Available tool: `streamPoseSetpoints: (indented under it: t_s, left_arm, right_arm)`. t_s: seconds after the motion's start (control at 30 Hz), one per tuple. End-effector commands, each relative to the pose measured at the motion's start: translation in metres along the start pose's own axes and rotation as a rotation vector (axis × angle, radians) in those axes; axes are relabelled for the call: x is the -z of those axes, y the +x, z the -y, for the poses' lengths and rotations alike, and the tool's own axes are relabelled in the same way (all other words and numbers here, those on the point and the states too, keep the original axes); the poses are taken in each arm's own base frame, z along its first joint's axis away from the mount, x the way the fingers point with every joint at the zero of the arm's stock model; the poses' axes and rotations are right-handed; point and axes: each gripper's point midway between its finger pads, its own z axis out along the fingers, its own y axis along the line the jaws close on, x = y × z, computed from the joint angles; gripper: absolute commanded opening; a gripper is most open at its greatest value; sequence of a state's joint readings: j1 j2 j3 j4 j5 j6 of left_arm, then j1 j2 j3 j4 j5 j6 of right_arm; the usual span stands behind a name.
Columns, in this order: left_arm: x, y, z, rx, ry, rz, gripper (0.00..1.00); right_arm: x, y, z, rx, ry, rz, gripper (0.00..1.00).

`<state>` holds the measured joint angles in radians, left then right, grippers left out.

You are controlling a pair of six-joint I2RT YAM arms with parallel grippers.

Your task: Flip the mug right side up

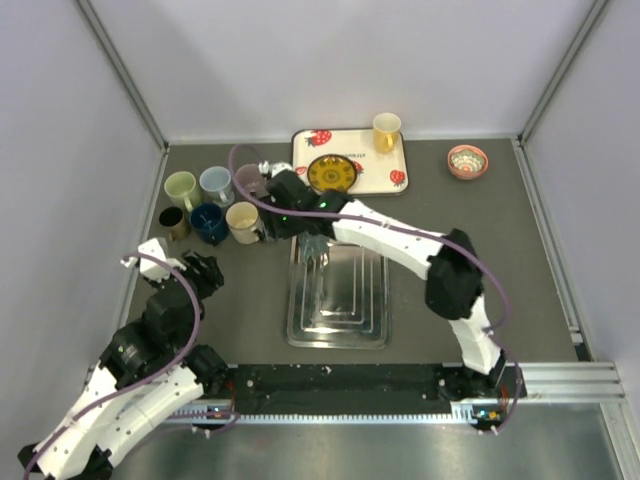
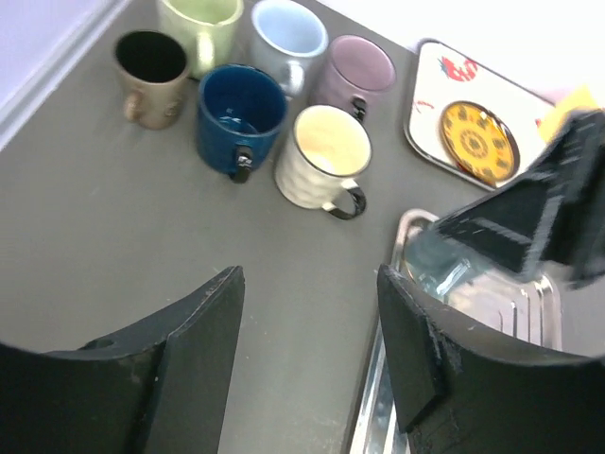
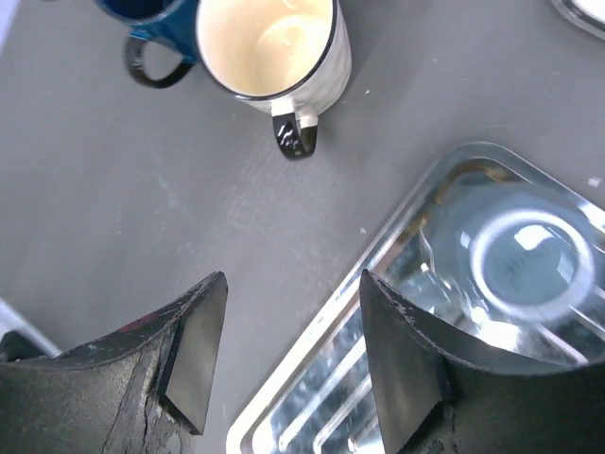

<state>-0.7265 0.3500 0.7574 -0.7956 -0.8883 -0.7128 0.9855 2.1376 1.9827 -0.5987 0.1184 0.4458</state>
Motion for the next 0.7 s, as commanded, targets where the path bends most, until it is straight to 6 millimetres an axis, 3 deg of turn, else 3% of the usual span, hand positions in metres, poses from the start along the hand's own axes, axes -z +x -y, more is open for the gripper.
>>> streamPoseSetpoints:
  t_s: [0.0, 0.03, 0.1, 0.13, 0.17, 0.2, 0.23, 0.27, 0.3, 0.37, 0.4, 0.5, 0.6, 0.67]
  left_arm:
    - [-0.004, 0.009, 0.04, -0.152, 0.189, -0.043, 0.65]
    - [-0.007, 0.013, 0.048, -0.165, 0.208, -0.057, 0.66]
    - [-0.008, 0.022, 0.063, -0.206, 0.277, -0.09, 0.69]
    - [-0.011, 0.029, 0.071, -0.237, 0.296, -0.11, 0.77]
    - [-0.008, 0.033, 0.089, -0.236, 0.379, -0.132, 0.99]
    - [-0.009, 0.036, 0.096, -0.291, 0.415, -0.14, 0.99]
    - [-0.013, 0.042, 0.107, -0.326, 0.433, -0.171, 0.99]
    - [-0.015, 0.049, 0.114, -0.363, 0.459, -0.2, 0.99]
    - [-0.018, 0.054, 0.12, -0.385, 0.467, -0.219, 0.99]
    - [-0.025, 0.075, 0.139, -0.449, 0.519, -0.294, 0.99]
    - [-0.032, 0.092, 0.145, -0.498, 0.534, -0.342, 0.99]
    - [-0.04, 0.113, 0.169, -0.562, 0.602, -0.431, 0.98]
    - [-0.054, 0.134, 0.175, -0.606, 0.599, -0.509, 0.96]
    - [-0.062, 0.141, 0.176, -0.611, 0.6, -0.541, 0.93]
  right_arm:
    - [0.09, -0.048, -0.013, -0.001, -0.086, 0.189, 0.59]
    - [0.117, -0.059, -0.015, -0.005, -0.107, 0.236, 0.59]
    - [0.136, -0.055, -0.007, 0.012, -0.098, 0.251, 0.59]
    - [0.147, -0.055, -0.003, 0.015, -0.092, 0.266, 0.59]
    - [0.176, -0.064, 0.004, 0.01, -0.078, 0.326, 0.59]
    - [0.177, -0.05, 0.015, 0.02, -0.052, 0.311, 0.59]
    - [0.19, -0.049, 0.027, 0.019, -0.01, 0.34, 0.59]
    - [0.216, -0.052, 0.035, 0.02, 0.002, 0.391, 0.6]
    - [0.214, -0.033, 0.051, 0.025, 0.047, 0.372, 0.6]
    - [0.235, -0.015, 0.077, 0.012, 0.109, 0.411, 0.6]
    - [0.24, -0.009, 0.083, 0.013, 0.117, 0.42, 0.59]
    - [0.261, 0.012, 0.102, 0.019, 0.13, 0.45, 0.6]
    - [0.278, 0.029, 0.117, -0.01, 0.134, 0.484, 0.6]
    - [0.276, 0.042, 0.124, -0.031, 0.141, 0.475, 0.6]
